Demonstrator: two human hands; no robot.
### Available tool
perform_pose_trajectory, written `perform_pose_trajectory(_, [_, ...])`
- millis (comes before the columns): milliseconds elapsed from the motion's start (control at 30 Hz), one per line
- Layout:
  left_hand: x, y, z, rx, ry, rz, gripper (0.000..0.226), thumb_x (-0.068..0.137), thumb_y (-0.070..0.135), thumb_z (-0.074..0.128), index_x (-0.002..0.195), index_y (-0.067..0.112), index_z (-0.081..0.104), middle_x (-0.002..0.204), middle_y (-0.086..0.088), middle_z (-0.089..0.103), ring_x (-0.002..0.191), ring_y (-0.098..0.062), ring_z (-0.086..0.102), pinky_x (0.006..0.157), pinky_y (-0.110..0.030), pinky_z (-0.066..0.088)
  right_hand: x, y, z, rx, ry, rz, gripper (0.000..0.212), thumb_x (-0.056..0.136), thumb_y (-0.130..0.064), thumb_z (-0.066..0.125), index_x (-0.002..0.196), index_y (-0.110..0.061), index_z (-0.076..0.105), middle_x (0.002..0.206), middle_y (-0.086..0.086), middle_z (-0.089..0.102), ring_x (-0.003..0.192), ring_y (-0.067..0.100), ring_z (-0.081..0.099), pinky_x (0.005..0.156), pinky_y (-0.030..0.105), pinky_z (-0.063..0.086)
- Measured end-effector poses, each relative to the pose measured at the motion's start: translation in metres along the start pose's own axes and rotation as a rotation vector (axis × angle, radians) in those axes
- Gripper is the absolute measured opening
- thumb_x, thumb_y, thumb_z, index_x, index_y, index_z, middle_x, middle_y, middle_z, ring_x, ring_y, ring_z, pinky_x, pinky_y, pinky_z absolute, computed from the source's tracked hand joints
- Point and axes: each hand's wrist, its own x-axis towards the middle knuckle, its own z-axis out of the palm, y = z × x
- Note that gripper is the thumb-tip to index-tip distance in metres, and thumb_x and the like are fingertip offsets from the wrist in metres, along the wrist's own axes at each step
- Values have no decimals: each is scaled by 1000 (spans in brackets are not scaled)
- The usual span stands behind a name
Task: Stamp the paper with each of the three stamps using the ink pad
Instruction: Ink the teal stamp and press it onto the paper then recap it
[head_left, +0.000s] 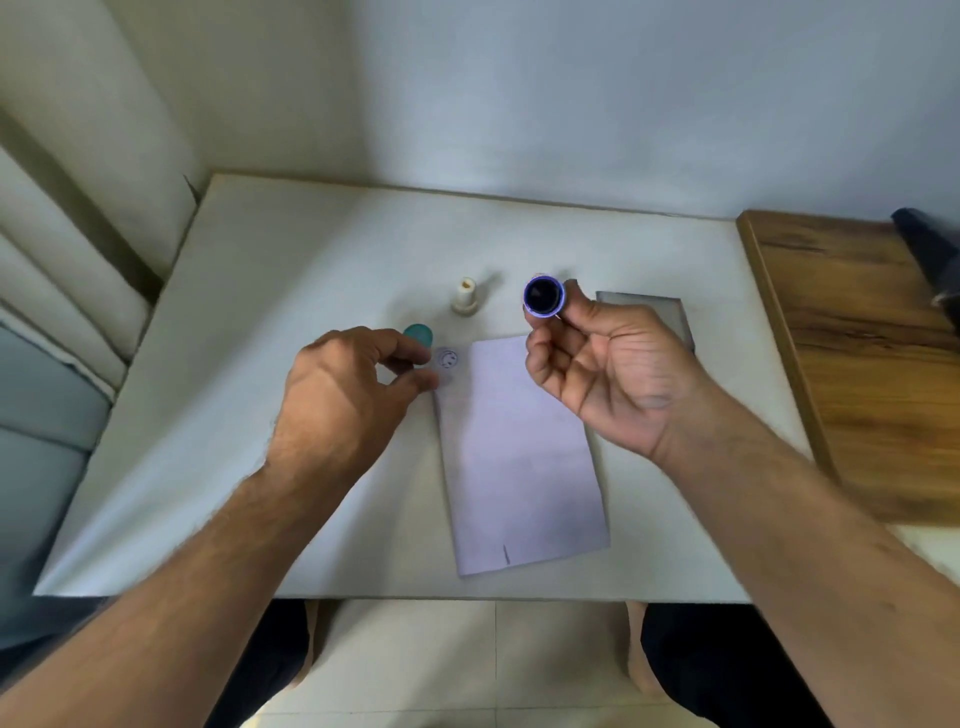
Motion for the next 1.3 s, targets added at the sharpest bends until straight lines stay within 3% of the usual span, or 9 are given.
perform_pose_trajectory(133, [2, 1, -4, -4, -52, -42, 16, 76, 40, 77, 90, 35, 71, 86, 18, 68, 58, 1, 47, 56, -13, 33, 8, 11, 9, 47, -21, 15, 23, 90, -10, 58, 109, -20, 52, 85, 7, 67, 65, 15, 59, 62, 25, 55])
perform_pose_trajectory(200, [1, 0, -4, 5, -55, -48, 22, 76, 40, 78, 96, 34, 71, 89, 17, 66, 68, -3, 49, 62, -18, 36, 13, 15, 13, -35, 25, -57, 14, 91, -12, 60, 103, -17, 58, 83, 6, 65, 64, 15, 59, 63, 26, 55])
perform_pose_trajectory(300, [-2, 2, 0, 53, -41, -29, 31, 75, 39, 78, 105, 32, 71, 94, 13, 66, 92, -12, 52, 75, -21, 38, 22, 21, 20, -439, 187, -346, 6, 89, -13, 66, 90, -9, 70, 75, 7, 66, 63, 18, 58, 63, 28, 56])
perform_pose_trajectory(433, [-7, -1, 2, 90, -31, -2, 36, 76, 42, 77, 109, 30, 70, 98, 9, 67, 100, -14, 52, 77, -21, 37, 29, 28, 21, -954, 287, -635, 3, 83, -18, 74, 85, -20, 75, 73, 4, 72, 63, 10, 62, 68, 30, 56])
perform_pose_trajectory(533, [-11, -4, 4, 105, -33, 39, 40, 76, 42, 76, 113, 29, 69, 100, 7, 67, 103, -16, 51, 81, -22, 38, 33, 34, 17, -1169, 314, -716, 5, 81, -21, 76, 86, -19, 75, 71, -11, 71, 60, 0, 64, 91, 18, 47])
perform_pose_trajectory(567, [-11, -4, 4, 109, -37, 53, 41, 76, 43, 76, 114, 29, 68, 101, 6, 68, 103, -17, 51, 81, -22, 38, 34, 36, 15, -1201, 318, -721, 8, 81, -21, 76, 87, -17, 76, 72, -12, 71, 62, 1, 65, 93, 9, 43])
perform_pose_trajectory(633, [-12, -3, 6, 124, -43, 81, 44, 77, 44, 74, 117, 29, 67, 103, 6, 68, 102, -17, 51, 82, -21, 37, 36, 38, 13, -1232, 330, -701, 11, 79, -23, 77, 89, -17, 77, 74, -11, 72, 69, 3, 68, 79, 0, 42])
perform_pose_trajectory(833, [-8, -4, 14, 172, -93, 100, 47, 81, 41, 71, 126, 30, 61, 112, 6, 65, 108, -18, 49, 89, -21, 36, 40, 43, 6, -1313, 340, -687, 12, 77, -25, 79, 88, -24, 75, 75, -13, 72, 73, 0, 69, 73, 7, 50])
perform_pose_trajectory(1300, [-7, -2, 19, 258, -158, 78, 49, 82, 40, 69, 129, 28, 59, 119, -1, 58, 112, -23, 46, 90, -26, 38, 42, 50, 4, -1497, 323, -736, 24, 77, -22, 80, 100, -18, 76, 84, -1, 76, 78, 8, 70, 82, 20, 54])
